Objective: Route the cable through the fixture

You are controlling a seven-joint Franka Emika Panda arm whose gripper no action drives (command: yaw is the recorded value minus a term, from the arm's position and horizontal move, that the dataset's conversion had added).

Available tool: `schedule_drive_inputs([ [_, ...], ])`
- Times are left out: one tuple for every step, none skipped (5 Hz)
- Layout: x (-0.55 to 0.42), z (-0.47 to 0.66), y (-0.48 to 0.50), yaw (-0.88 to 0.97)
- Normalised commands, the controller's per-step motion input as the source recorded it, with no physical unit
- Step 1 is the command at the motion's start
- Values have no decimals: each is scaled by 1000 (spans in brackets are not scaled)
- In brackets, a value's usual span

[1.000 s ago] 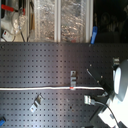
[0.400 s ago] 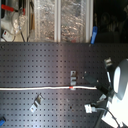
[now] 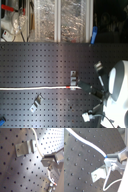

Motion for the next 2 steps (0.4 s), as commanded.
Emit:
schedule_drive_inputs([
  [20,324,76,-234],
  [70,161,-102,-49],
])
